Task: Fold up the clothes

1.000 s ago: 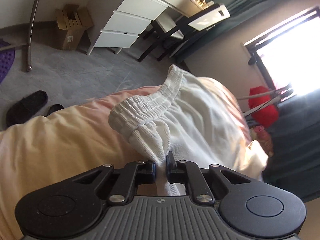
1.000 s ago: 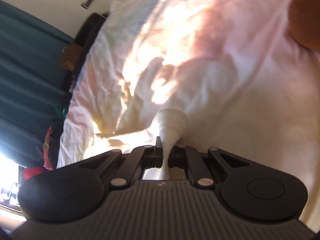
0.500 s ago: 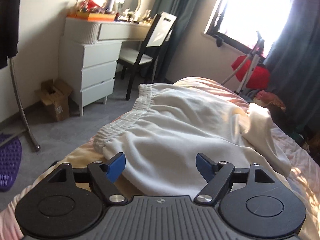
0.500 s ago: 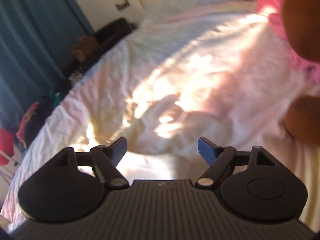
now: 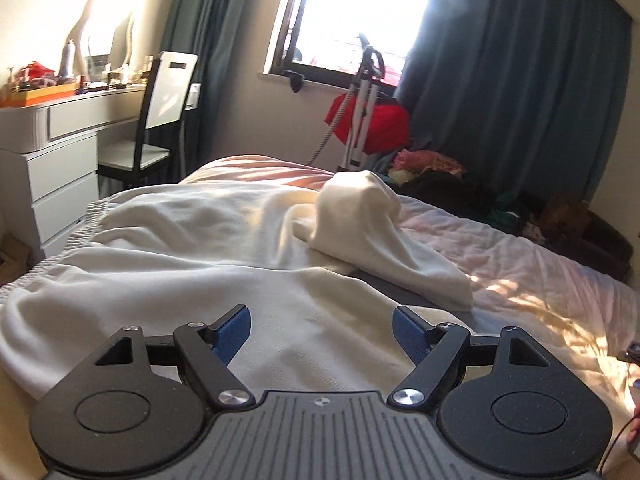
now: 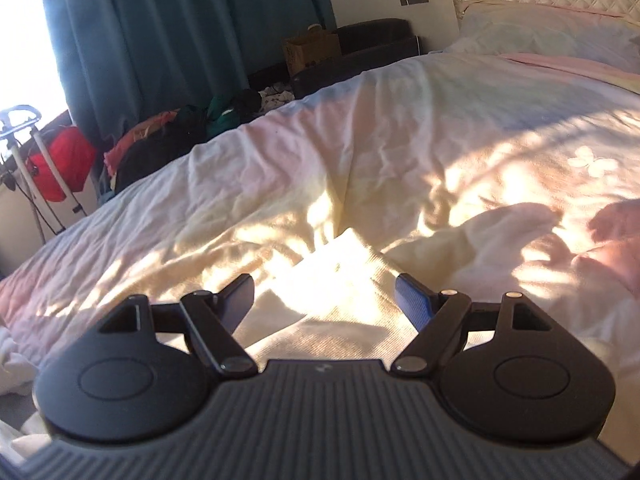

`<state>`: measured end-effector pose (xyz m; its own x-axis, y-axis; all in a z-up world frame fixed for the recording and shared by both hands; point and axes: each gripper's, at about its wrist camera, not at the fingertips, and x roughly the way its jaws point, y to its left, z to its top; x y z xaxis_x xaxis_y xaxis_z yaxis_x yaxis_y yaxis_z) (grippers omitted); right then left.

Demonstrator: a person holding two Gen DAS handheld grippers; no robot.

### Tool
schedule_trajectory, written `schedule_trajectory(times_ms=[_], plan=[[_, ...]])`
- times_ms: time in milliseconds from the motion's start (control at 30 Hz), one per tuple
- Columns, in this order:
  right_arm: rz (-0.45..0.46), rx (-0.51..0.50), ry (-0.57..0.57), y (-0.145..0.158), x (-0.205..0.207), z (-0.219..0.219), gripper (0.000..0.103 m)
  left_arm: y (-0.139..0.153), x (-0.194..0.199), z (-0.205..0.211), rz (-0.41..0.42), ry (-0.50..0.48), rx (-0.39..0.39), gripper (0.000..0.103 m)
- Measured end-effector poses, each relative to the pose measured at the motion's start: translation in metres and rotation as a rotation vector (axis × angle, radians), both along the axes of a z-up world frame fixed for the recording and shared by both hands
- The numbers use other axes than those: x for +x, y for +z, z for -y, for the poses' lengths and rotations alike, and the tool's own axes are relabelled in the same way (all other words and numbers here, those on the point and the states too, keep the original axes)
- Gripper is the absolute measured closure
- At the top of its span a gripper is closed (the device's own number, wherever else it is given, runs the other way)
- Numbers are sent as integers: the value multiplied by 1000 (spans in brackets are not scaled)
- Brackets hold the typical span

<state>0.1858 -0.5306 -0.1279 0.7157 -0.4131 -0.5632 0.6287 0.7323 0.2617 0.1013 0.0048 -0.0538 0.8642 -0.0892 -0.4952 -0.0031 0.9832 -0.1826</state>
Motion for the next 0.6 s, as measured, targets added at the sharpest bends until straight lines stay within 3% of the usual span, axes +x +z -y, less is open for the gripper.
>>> schedule_trajectory(times_ms=[133,333,400,467,600], plan=[[-50,-53,-12,-16,15,13,24,-36,10,14,-34,-72,32,23],[-13,-5,49,-38,19,27,24,-62,29,19,-68,-96,71,23],[-2,-4,48,-39,17,28,45,-66,33,22,-58,-96,89,23],[-18,-22,14,-36,16,31,99,-67,33,26,-41,-103,127,23],[-7,-34,-167,-31,-6,54,100,-66,28,32,-5,-126,177,23]])
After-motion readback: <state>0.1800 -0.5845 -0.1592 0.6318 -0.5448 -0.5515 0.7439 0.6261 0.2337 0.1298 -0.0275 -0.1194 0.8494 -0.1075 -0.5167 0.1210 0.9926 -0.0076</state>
